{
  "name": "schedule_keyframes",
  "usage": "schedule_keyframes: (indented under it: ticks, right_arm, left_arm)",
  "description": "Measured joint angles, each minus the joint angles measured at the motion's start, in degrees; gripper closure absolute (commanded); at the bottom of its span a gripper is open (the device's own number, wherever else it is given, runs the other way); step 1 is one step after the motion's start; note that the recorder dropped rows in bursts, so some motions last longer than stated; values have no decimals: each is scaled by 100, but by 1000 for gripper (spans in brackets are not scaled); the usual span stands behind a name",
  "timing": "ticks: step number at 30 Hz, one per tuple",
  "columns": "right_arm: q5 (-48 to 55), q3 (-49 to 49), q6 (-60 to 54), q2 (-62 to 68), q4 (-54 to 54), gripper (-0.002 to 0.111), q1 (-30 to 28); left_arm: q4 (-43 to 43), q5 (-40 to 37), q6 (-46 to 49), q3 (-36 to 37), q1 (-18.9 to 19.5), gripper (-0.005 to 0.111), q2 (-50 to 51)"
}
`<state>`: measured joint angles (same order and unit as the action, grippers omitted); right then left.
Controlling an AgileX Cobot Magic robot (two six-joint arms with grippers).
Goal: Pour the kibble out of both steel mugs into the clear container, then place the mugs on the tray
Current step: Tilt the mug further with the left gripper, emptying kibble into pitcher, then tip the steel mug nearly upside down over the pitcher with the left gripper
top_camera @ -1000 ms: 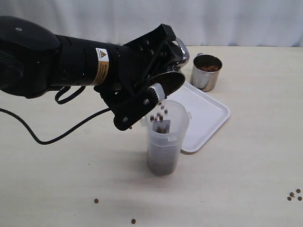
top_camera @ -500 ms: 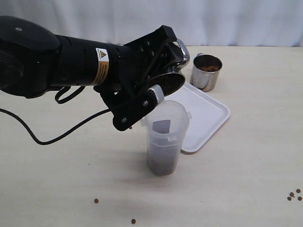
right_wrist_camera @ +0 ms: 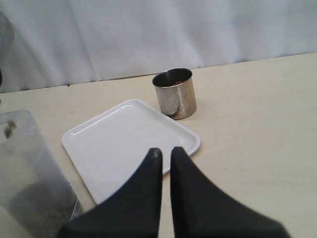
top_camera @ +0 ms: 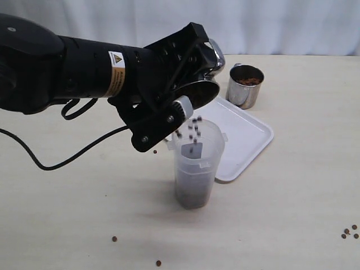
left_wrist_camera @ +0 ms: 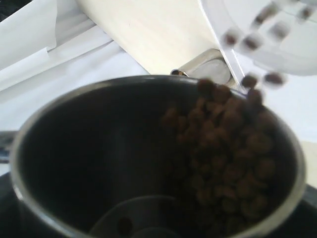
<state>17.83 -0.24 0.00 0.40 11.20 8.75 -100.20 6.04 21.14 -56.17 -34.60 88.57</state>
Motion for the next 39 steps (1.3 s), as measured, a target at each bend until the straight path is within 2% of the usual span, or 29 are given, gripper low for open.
schedule_keyframes:
  ticks: [9,19,39]
  right_arm:
    - [0,0,0,0,0,103,0]
    - [0,0,0,0,0,103,0]
    - [0,0,0,0,0,103,0]
  left_arm:
    - [0,-1,12,0,-14,107,-8]
    - [0,-259,152,0,-332,107,-8]
    - [0,-350,503,0,-332,107,-8]
